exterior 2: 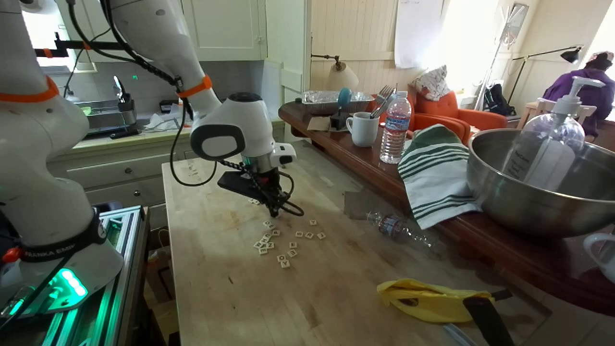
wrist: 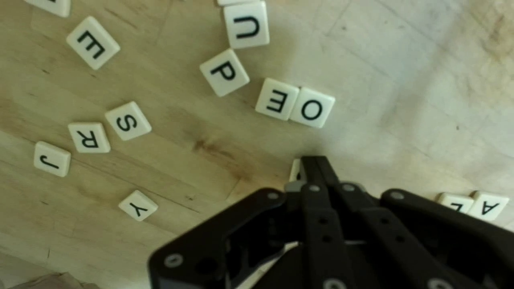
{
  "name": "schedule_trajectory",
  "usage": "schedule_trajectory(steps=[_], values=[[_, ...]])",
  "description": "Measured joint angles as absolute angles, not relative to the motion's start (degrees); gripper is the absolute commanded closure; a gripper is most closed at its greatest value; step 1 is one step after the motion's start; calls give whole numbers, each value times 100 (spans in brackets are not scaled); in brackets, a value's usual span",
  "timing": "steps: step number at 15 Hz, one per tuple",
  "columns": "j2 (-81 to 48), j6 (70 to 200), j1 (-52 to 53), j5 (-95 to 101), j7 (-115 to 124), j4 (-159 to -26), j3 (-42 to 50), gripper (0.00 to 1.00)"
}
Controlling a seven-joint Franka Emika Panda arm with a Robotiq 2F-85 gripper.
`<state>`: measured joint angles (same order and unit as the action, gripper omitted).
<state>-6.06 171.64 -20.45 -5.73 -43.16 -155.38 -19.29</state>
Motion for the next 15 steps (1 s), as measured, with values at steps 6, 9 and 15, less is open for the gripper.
schedule_trajectory(steps=[6, 9, 15], values=[[-449, 17099, -2035, -514, -4362, -15711, -1907, 100], [-428, 17046, -2035, -516, -4361, -15717, -1905, 100], [-391, 16887, -1725, -520, -4321, -15694, -1596, 100]])
